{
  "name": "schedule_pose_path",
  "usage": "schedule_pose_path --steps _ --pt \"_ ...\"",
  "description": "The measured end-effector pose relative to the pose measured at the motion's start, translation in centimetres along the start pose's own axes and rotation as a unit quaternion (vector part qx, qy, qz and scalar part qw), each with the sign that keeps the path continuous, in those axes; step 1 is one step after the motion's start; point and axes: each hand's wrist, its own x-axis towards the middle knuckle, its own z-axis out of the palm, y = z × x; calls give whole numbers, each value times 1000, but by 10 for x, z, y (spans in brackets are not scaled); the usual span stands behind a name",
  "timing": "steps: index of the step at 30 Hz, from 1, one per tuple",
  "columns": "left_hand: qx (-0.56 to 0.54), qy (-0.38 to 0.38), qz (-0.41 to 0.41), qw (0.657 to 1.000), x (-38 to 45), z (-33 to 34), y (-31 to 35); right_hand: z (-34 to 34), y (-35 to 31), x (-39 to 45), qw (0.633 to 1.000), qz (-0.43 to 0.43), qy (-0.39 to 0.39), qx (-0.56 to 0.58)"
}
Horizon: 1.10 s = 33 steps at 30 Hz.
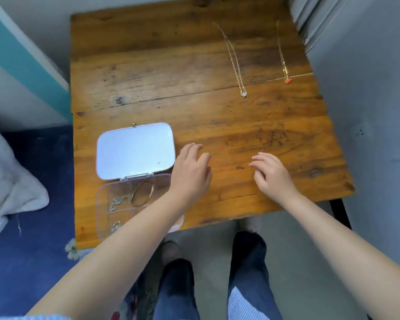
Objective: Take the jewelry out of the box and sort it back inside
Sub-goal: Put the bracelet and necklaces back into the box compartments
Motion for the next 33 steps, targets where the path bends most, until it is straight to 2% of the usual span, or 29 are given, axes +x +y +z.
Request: schedule_pose_path --steps 5,8,13,19,22,29,33 --pt "-47 -20 -157 986 85 53 47 -44 76 65 997 74 13 -15" --pt "-32 -12 -205 978 120 80 58 -62 109 107 994 105 10 -14" --pt "25 10 -223 975 132 99 60 -88 130 180 992 122 -42 -19" --pt "29 8 -244 969 135 94 65 -89 121 237 983 158 -32 -85" --pt "31 5 -253 967 136 94 66 -86 116 247 978 170 -49 -110" --pt "35 -11 -264 964 138 92 66 -84 111 246 972 218 -51 -73" --pt "37 -20 -268 963 138 92 65 -80 112 231 973 200 -58 -99"
